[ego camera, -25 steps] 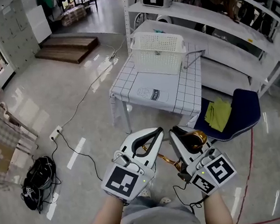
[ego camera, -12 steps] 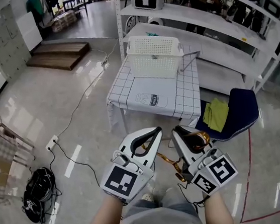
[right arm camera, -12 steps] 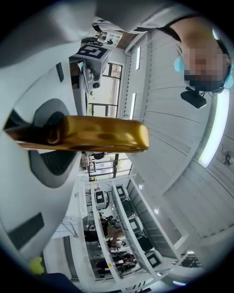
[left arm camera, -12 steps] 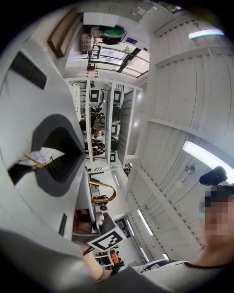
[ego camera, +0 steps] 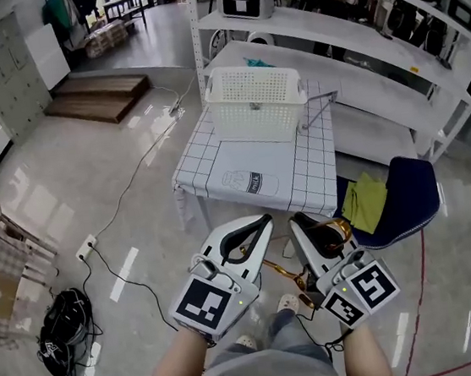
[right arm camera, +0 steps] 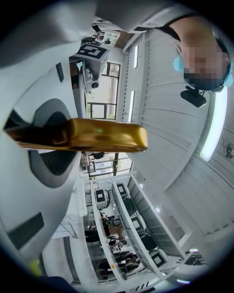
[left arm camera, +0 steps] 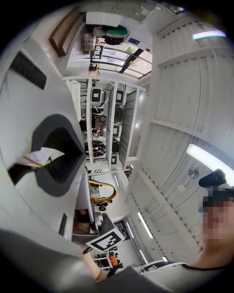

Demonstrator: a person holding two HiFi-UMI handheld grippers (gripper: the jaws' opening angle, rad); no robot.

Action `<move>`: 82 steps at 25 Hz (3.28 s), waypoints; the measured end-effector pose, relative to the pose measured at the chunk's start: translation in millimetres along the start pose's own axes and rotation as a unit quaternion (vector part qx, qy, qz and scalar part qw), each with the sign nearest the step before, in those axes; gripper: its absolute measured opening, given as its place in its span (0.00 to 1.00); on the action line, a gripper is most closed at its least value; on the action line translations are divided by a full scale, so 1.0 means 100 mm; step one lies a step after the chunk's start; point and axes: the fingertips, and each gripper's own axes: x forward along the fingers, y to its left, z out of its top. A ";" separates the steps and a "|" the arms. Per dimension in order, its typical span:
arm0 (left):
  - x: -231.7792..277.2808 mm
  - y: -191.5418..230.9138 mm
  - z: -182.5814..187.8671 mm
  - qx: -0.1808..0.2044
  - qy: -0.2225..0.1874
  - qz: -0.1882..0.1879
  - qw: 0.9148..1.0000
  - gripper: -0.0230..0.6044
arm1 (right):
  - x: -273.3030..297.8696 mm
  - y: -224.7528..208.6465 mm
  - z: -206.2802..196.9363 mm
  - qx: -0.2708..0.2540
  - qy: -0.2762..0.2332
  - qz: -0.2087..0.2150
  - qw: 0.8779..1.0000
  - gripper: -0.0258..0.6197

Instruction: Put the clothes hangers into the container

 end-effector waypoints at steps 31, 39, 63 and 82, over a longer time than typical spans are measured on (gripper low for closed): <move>1.94 0.40 0.00 -0.001 -0.008 0.097 0.995 0.06 | 0.56 -1.94 0.23 0.006 -0.011 0.105 0.994 0.13; 2.01 0.59 -0.07 0.003 0.000 0.112 0.994 0.06 | 0.76 -2.02 0.19 0.015 -0.015 0.119 0.993 0.13; 1.95 1.83 -0.08 -0.006 0.005 0.037 0.999 0.06 | 1.90 -1.96 0.17 0.014 -0.014 0.031 0.999 0.13; 1.76 2.70 -0.15 -0.013 0.010 -0.008 1.000 0.06 | 2.68 -1.79 0.16 0.005 -0.016 -0.020 1.000 0.13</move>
